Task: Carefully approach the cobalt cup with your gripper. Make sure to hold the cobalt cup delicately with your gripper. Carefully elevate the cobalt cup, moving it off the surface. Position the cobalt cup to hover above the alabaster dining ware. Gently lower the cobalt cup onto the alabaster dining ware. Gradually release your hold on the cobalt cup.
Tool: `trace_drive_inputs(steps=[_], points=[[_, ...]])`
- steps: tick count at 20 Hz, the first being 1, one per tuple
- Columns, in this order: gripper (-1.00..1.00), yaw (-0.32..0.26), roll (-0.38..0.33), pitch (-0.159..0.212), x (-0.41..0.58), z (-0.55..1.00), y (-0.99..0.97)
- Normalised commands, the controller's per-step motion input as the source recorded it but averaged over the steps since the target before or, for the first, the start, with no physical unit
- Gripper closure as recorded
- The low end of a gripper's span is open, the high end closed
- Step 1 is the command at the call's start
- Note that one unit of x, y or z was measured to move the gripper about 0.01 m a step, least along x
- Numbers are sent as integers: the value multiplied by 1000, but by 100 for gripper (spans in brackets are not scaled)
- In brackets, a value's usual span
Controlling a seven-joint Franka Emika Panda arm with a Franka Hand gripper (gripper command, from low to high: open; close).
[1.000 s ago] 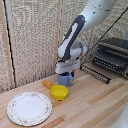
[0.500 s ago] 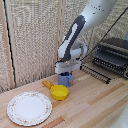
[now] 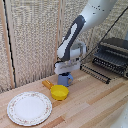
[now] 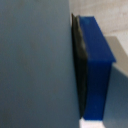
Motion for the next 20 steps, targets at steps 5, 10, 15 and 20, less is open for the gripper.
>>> trace_drive_inputs(steps=[5,10,15,20], points=[[100,0,59,55,133,972,-257],[100,-18,83,10,162,919,4],[100,-34,72,-6,-16,791,556],[100,-17,25,-12,-101,523,832]])
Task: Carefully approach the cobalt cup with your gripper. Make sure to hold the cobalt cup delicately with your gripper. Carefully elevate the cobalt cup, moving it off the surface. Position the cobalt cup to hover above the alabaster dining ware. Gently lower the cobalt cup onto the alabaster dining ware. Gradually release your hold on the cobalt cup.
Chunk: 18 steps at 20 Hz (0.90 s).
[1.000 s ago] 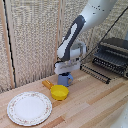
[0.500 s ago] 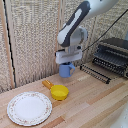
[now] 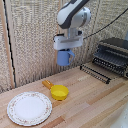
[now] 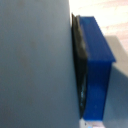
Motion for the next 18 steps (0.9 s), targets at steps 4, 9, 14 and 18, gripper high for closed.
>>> trace_drive_inputs(steps=[4,9,14,18], points=[[100,0,0,16,-14,221,940],[100,0,-9,6,-5,13,992],[100,0,-17,0,-2,-151,1000],[100,0,-18,0,-13,-316,997]])
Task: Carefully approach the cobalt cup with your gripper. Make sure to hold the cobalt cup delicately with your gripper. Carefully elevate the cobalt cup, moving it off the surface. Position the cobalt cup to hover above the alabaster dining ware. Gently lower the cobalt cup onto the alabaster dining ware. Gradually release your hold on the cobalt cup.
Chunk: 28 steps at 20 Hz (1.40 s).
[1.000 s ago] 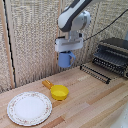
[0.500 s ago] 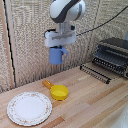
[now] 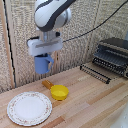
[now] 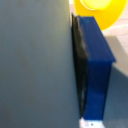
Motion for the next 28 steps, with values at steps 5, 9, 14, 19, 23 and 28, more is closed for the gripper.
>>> trace_drive_inputs(steps=[5,9,14,19,23,28], points=[[100,0,-1,0,1,-457,633],[100,1,2,0,1,-410,384],[100,3,-10,0,16,-415,294],[100,1,-89,7,65,-435,206],[100,35,-141,46,184,-304,26],[-100,24,-79,69,207,-13,0]])
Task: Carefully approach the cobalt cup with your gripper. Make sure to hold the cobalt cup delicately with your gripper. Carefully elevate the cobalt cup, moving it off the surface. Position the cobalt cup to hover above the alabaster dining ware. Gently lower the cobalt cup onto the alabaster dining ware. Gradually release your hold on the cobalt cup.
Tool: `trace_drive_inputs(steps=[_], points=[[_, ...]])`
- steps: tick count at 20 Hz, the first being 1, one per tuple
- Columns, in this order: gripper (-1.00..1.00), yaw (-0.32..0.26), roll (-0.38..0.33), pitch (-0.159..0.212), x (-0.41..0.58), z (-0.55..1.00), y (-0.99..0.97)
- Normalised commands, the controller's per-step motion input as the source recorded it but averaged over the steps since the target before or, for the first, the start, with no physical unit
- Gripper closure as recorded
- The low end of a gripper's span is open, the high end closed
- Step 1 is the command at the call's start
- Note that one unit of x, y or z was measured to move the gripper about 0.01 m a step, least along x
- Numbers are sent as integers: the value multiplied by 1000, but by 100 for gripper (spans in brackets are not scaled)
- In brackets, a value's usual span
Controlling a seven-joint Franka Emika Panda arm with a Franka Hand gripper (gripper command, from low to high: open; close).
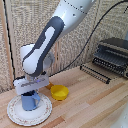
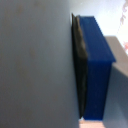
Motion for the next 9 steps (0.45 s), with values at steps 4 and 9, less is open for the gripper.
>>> trace_drive_inputs(steps=[4,9], points=[[-100,1,75,42,55,414,-234],[-100,67,12,0,8,682,-115]])
